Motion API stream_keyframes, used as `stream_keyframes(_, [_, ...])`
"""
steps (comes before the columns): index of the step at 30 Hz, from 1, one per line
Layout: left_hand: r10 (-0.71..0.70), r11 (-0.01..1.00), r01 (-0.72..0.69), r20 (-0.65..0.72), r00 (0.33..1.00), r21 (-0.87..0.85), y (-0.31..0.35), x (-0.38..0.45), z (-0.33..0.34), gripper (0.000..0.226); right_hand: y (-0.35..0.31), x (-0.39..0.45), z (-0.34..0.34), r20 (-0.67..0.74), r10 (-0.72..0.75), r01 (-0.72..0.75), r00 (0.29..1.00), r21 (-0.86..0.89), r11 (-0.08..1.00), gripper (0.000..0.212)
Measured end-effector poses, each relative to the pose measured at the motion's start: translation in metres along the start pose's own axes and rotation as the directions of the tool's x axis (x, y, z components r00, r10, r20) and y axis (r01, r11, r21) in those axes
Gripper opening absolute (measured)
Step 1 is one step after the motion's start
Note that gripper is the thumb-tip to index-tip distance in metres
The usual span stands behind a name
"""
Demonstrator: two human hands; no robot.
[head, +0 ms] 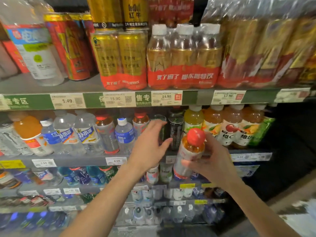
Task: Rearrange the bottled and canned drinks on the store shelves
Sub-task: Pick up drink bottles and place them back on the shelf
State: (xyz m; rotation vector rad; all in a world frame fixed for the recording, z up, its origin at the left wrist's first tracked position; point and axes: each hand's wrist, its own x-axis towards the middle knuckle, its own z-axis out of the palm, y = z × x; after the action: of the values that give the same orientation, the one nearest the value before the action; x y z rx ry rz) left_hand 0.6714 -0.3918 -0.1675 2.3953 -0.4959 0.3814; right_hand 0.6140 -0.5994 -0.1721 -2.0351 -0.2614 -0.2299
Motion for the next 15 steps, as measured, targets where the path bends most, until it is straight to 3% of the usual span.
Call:
stream_keyframes(3, [-0.062,0.986,0.059,0.016,0.998,0.157,0.013,0.023,0.008,0.067,0.01,0.004,-0.016,-0.017,-0.004,0.004,1.0,0.017,1.0,0.07])
stream_keyframes(6, [-0.156,0.951,0.126,0.085,0.984,0.283,0.025,0.047,0.016,0.066,0.018,0.007,-0.027,-0.037,-0.016,0.017,0.999,0.011,1.0,0.073])
stream_keyframes(12, [-0.281,0.94,0.234,0.177,0.943,0.248,0.022,0.07,0.033,0.048,0.025,0.014,-0.039,-0.016,-0.032,0.033,0.999,0.046,0.998,0.075])
stream_keyframes(15, [-0.272,0.948,0.235,0.159,0.949,0.216,0.019,0.066,0.034,0.062,0.027,0.017,-0.039,-0.014,-0.048,0.049,0.999,0.088,0.995,0.076])
